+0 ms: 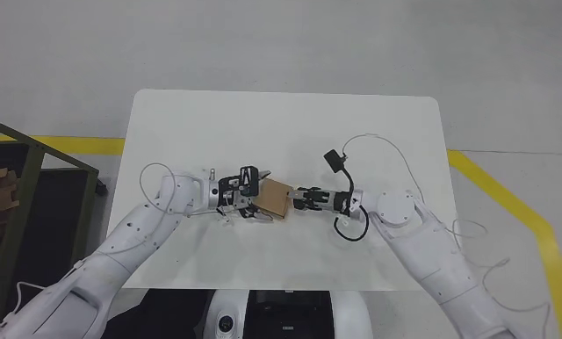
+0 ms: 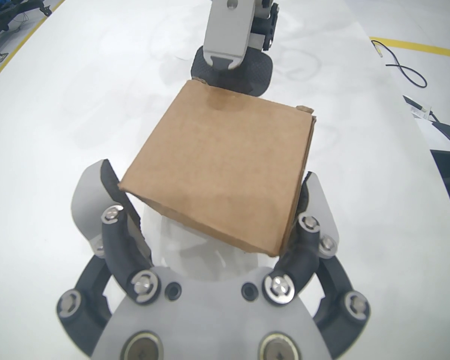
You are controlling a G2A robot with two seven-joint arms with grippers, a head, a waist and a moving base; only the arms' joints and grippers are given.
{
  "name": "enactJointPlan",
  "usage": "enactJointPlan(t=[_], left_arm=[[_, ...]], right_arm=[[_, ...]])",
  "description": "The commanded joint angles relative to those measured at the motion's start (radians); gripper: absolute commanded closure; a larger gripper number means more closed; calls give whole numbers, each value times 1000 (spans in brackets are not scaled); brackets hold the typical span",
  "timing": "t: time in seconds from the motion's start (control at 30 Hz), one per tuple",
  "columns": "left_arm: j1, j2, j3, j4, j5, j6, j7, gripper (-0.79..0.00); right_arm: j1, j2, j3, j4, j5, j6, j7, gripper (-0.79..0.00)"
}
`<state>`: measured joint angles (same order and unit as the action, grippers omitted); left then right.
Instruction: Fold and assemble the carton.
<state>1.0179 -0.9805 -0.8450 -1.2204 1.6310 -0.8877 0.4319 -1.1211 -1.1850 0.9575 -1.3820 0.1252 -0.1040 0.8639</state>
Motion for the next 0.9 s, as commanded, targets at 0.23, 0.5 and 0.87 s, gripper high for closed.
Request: enactJointPlan(t=[0.23,0.5,0.87], left_arm=[[2,-1,-6,11,-7,6,-5,-785],[3,-3,-4,-1,-7,6,-10,-785],[0,-8,4,-11,-2,3,-22,-785]], right_arm=[[-52,14,31,-62,25,-29,48,-234],[-35,4,-9,-34,23,-25,48,-231],[-5,-6,-35,-11,32,-36,49,-231]])
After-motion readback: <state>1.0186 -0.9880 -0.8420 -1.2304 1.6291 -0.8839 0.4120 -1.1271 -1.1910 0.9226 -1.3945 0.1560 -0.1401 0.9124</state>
